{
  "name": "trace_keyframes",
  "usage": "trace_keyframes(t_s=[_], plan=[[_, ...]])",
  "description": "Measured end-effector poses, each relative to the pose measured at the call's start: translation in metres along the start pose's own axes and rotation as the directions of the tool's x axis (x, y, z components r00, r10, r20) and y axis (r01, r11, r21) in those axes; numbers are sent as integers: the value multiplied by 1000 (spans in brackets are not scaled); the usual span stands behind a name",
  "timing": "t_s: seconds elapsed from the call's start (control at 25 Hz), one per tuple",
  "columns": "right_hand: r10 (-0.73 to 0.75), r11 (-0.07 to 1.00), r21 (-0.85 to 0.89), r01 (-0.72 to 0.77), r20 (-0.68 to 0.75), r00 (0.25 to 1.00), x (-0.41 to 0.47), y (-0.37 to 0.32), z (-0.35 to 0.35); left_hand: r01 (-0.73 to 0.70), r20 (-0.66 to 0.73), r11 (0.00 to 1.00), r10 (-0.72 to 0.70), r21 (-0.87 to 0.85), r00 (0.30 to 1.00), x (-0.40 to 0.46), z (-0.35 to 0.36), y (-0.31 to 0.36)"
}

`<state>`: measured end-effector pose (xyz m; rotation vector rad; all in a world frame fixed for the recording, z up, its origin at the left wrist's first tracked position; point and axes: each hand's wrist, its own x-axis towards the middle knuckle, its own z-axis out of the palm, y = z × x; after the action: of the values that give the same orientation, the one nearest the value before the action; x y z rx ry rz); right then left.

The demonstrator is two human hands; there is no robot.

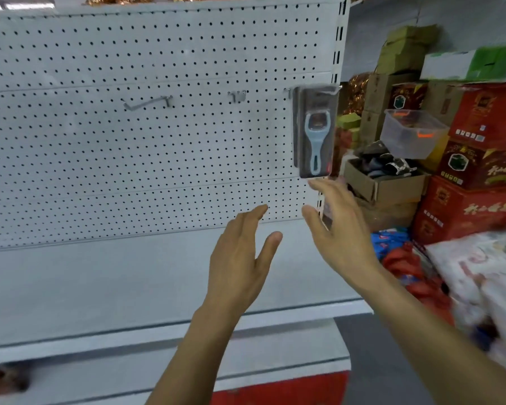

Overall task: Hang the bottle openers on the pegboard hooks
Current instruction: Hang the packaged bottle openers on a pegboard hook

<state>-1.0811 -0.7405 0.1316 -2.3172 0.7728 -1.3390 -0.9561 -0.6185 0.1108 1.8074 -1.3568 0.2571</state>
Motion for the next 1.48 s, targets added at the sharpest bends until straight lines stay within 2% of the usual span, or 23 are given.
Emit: trace_keyframes(t_s=[0.2,0.36,0.56,1.04,1.32,1.48], plan=[[6,999,-50,4,194,981,-90,-27,37,128,34,990,-130,60,991,-84,-23,-38],[31,999,-37,-19,358,933,-134,-61,79,248,55,965,-254,88,966,-138,-56,-76],[9,1000,0,-11,498,867,-167,-126,145,349,63,921,-364,171,929,-183,-119,-136],[-53,980,187,-71,585,809,-220,-360,368,455,8,832,-483,317,876,-286,-366,-339],[-61,973,207,-102,656,752,-193,-432,488,550,-62,789,-556,273,829,-285,-442,-440],[-97,979,196,-51,674,733,-160,-456,566,593,-69,768,-596,241,800,-258,-473,-508]])
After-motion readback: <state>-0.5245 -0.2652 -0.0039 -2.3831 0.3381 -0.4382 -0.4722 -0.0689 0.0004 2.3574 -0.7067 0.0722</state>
